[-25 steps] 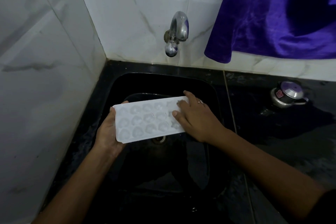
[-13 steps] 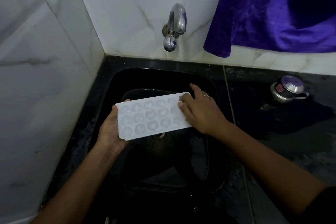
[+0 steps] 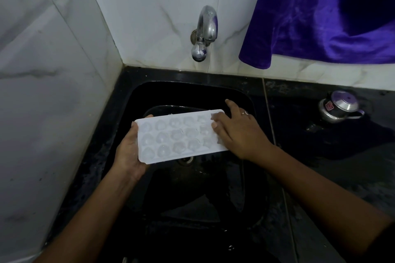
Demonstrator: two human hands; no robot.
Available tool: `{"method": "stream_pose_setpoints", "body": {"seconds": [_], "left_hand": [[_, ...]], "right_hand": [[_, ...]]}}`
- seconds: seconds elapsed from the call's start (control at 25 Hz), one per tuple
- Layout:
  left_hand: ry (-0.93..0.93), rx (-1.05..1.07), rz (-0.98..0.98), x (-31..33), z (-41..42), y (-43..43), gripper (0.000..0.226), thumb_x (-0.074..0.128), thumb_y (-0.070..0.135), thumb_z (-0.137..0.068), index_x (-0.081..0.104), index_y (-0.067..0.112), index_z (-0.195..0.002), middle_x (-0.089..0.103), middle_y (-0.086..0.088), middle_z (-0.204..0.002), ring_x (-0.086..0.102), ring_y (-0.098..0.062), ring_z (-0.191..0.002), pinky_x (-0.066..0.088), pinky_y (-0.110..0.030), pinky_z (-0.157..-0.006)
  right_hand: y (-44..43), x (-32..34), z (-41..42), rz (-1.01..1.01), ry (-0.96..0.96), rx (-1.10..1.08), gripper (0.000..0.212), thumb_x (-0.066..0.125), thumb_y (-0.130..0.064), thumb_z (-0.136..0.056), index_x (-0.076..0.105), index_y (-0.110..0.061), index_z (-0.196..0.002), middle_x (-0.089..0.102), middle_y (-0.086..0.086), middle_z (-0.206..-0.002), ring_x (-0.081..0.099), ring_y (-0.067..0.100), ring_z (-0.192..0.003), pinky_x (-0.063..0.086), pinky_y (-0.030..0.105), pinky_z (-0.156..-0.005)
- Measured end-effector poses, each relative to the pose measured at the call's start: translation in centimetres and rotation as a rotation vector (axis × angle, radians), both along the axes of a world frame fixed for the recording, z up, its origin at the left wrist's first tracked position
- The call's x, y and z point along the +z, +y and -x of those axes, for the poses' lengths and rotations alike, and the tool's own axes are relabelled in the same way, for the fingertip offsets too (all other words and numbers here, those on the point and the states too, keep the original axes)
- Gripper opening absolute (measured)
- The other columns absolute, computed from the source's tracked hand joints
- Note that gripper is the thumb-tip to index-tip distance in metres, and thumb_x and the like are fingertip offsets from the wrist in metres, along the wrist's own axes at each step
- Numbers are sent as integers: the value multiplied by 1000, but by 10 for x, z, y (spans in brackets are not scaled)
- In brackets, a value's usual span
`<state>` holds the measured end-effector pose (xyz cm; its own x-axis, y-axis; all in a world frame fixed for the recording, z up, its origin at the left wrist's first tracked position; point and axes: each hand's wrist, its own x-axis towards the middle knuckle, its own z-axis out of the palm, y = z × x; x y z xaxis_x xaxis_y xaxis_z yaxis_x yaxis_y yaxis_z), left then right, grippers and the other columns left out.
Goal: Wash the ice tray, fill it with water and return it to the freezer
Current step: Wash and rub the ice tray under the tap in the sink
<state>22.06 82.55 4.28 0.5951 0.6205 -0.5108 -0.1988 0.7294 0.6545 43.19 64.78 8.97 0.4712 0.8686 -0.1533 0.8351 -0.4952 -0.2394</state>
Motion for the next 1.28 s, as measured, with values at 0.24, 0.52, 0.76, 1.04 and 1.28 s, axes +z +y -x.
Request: {"method": "stream_pose_setpoints", "body": {"seconds": [0.24,0.52,0.76,1.04,1.28], "left_hand": [[-10,5,13,0,-1,-1,44,39,49,-110,69,22,-126,76,-10,-126,77,-31,-104,65,-47,-72],[-3,-9,11,4,-1,1,43,40,48,-110,69,22,-126,76,-11,-125,78,-31,-104,66,-47,-72],[-3,-8,14,2,0,3,43,40,49,-110,69,22,-127,74,-10,-128,77,-31,-106,65,-47,-72],[-9,-27,20,5,0,4,44,38,49,-111,68,23,-131,74,-11,-130,76,-32,-108,66,-48,-75],[-12,-38,22,6,-2,2,45,38,50,-110,68,23,-132,74,-11,-130,76,-32,-108,66,-47,-73]], "right_hand": [[0,-5,2,13,4,29,53,25,-55,-108,43,-28,-149,15,14,-170,31,36,-150,27,54,-121],[1,-6,1,13,-2,33,52,25,-54,-108,43,-27,-149,16,15,-170,30,37,-150,28,55,-121],[2,-8,3,13,-1,41,54,26,-55,-108,43,-24,-149,16,15,-169,34,37,-147,30,54,-120],[1,-6,5,13,-8,35,54,26,-54,-108,44,-23,-148,15,15,-169,33,37,-148,31,54,-120],[4,-1,4,6,-16,9,55,24,-55,-108,46,-23,-146,16,15,-170,33,37,-148,30,53,-120]]}}
